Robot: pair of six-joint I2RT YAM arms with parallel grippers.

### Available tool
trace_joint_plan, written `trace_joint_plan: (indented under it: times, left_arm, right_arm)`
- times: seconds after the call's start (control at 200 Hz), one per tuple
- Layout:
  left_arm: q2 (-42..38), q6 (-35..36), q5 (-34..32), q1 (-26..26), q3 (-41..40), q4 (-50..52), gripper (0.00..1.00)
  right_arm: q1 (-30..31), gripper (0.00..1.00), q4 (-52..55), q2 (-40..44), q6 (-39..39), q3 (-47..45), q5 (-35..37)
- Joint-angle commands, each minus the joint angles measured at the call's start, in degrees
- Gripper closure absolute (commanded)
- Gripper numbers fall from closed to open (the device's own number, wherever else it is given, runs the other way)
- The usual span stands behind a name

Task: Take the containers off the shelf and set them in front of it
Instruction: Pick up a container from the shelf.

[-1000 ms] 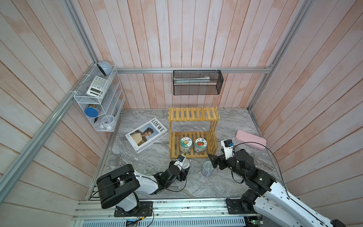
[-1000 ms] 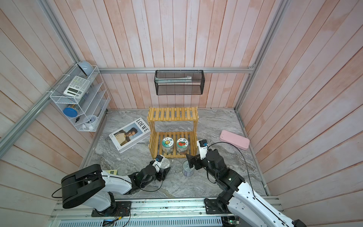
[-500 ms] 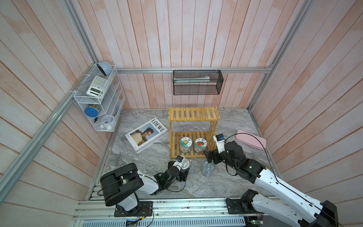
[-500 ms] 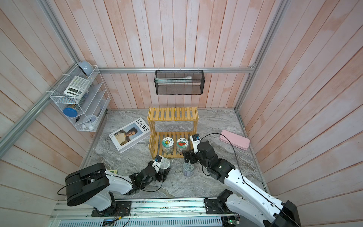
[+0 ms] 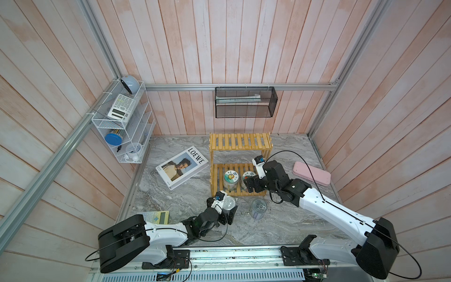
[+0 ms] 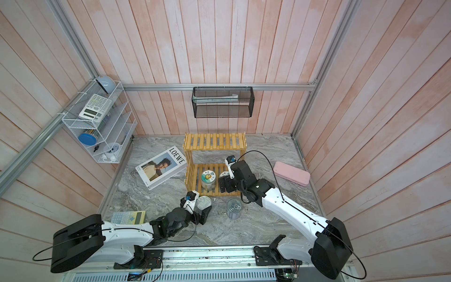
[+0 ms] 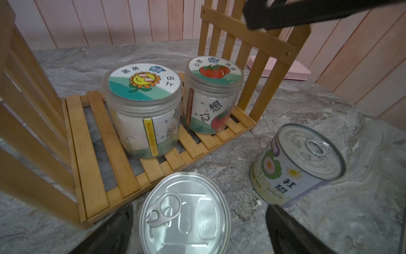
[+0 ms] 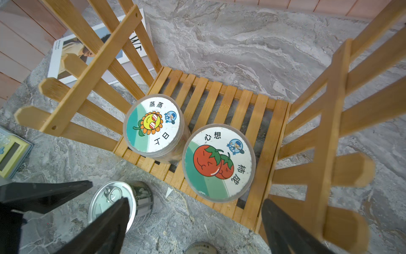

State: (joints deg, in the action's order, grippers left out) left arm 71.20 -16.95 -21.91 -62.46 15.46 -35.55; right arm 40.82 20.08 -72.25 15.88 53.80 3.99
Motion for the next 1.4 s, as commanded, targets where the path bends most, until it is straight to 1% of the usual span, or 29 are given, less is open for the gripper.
trace_joint_plan:
  times: [0.0,0.18,0.405,0.6,0.86,0.965,1.2,1.395]
  left_arm:
    - [-5.06,0.96,-1.34,-0.22,0.18,5.85,0.0]
    - [-13.09,0.63,-1.29,-0.21,0.76,12.61,0.0]
    - [-18.56,-0.25,-2.09,0.03,0.09,16.26,0.0]
    - [-20.54,-1.14,-1.44,0.85,0.09,18.44,0.0]
    - [-23.85,-3.53,2.86,5.37,1.22,21.73,0.0]
    - [-23.65,-2.83,3.23,5.42,2.26,22.65,0.0]
    - [-22.38,-2.65,3.89,5.42,2.79,22.5,0.0]
    - [-22.51,-2.72,3.94,5.42,2.73,22.69,0.0]
  right_arm:
    - [-0.14,0.02,3.39,-3.01,0.45,2.33,0.39]
    - [-0.15,0.02,4.53,-6.94,1.65,4.18,2.85]
    - [-0.21,0.02,2.89,-10.9,1.99,5.03,4.96]
    - [-0.14,0.02,2.0,-14.16,2.22,6.48,7.62]
    - [-0.09,0.02,3.31,-16.45,3.22,8.1,11.53]
    - [-0.12,0.02,3.29,-17.37,3.87,8.38,12.44]
    - [-0.05,0.02,4.77,-20.04,4.28,9.34,12.05]
    - [-0.1,0.02,11.98,-24.89,4.21,14.4,12.3]
